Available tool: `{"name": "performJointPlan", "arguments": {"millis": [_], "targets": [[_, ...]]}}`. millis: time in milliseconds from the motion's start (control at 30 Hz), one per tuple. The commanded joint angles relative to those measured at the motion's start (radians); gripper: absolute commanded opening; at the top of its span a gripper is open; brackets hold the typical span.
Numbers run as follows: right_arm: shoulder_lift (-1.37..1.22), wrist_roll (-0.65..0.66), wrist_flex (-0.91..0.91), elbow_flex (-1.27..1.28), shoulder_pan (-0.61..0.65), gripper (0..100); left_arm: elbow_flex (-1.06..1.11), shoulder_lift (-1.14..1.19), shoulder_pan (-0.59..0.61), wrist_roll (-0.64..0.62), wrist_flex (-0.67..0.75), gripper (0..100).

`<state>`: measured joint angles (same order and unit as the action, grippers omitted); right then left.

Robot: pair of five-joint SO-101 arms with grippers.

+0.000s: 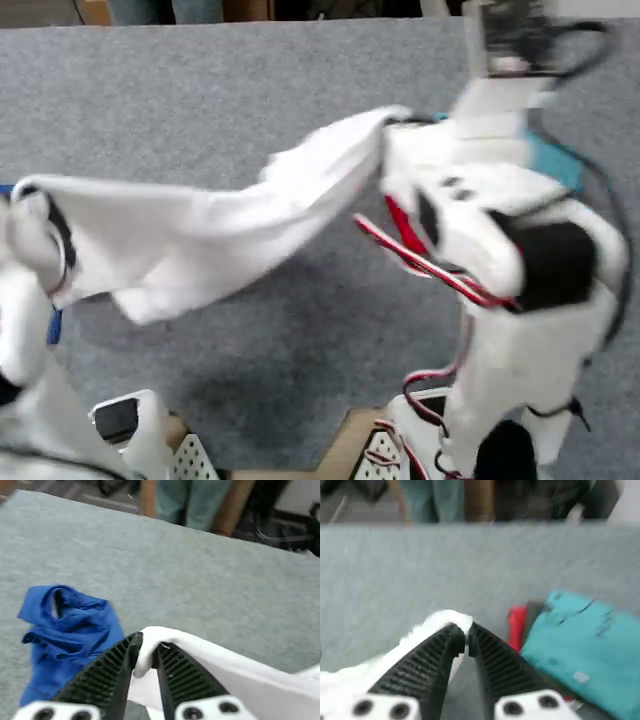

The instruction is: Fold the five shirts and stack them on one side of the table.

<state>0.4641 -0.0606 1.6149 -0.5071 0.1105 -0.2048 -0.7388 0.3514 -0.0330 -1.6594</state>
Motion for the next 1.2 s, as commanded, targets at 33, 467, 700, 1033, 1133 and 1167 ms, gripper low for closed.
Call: {"name": "performJointPlan", "arguments": {"millis": [33, 467, 700, 1033, 1133, 1167], "targets": [[0.027, 0.15, -0.063, -0.252, -0.175, 1.3, -0.547, 0.269, -0.084, -0.011, -0.103, 3], [0.016, 0.199, -0.21, -0.492, -0.267, 1.3, -0.622, 0.285, -0.097, 0.043, -0.101, 3], [-0.07, 0.206, -0.331, -0.205, -0.08, 1.3, -0.407, 0.23, -0.148, 0.196, -0.101, 3], [-0.053, 0.206, -0.273, -0.2, -0.052, 1.3, -0.143, 0.002, -0.148, 0.293, -0.1, 3], [-0.008, 0.206, -0.196, -0.265, -0.052, 1.3, -0.127, -0.121, -0.139, 0.295, -0.1, 3], [0.008, 0.206, -0.17, -0.292, -0.052, 1.3, -0.113, -0.158, -0.139, 0.295, -0.1, 3]]}}
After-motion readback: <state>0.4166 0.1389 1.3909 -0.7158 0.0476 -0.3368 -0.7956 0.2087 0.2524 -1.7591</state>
